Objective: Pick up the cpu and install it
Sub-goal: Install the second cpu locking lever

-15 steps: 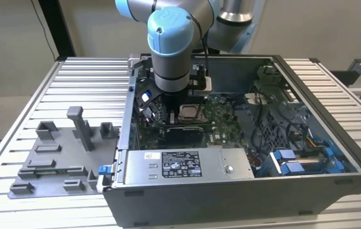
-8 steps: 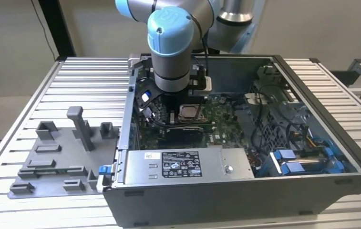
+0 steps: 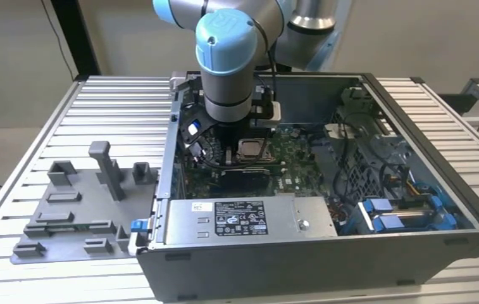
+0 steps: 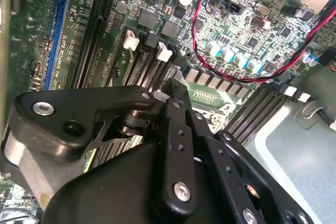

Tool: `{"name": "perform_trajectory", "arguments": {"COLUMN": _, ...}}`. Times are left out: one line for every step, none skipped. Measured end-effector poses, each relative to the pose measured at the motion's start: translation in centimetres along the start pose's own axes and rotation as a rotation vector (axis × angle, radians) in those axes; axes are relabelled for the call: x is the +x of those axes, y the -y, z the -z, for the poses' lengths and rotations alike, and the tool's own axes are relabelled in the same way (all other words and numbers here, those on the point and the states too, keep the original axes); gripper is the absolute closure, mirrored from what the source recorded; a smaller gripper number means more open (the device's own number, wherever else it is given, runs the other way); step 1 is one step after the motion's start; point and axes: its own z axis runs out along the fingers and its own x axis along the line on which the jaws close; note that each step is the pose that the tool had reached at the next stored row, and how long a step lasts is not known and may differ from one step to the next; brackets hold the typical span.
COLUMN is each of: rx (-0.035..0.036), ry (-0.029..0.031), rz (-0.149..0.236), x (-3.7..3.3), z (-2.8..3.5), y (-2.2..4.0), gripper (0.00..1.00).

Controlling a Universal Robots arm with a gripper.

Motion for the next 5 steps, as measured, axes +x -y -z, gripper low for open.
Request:
{"name": "perform_trajectory", "arguments": {"rx": 0.0000, "ry": 0.0000, "rz": 0.000, "x": 0.00, "z": 0.00, "y": 0.00, "gripper": 1.00}}
{"name": "perform_trajectory", "arguments": {"rx": 0.0000, "ry": 0.0000, "rz": 0.000, "x": 0.00, "z": 0.00, "y": 0.00, "gripper": 1.00}}
{"name": "perform_trajectory", "arguments": {"rx": 0.0000, "ry": 0.0000, "rz": 0.000, "x": 0.00, "z": 0.00, "y": 0.00, "gripper": 1.00}}
{"name": "perform_trajectory", "arguments": {"rx": 0.0000, "ry": -0.0001, "rz": 0.000, "x": 0.00, "z": 0.00, "y": 0.00, "gripper": 1.00}}
{"name": "perform_trajectory", "arguments": {"rx": 0.0000, "ry": 0.0000, "rz": 0.000, "x": 0.00, "z": 0.00, "y": 0.00, "gripper": 1.00}}
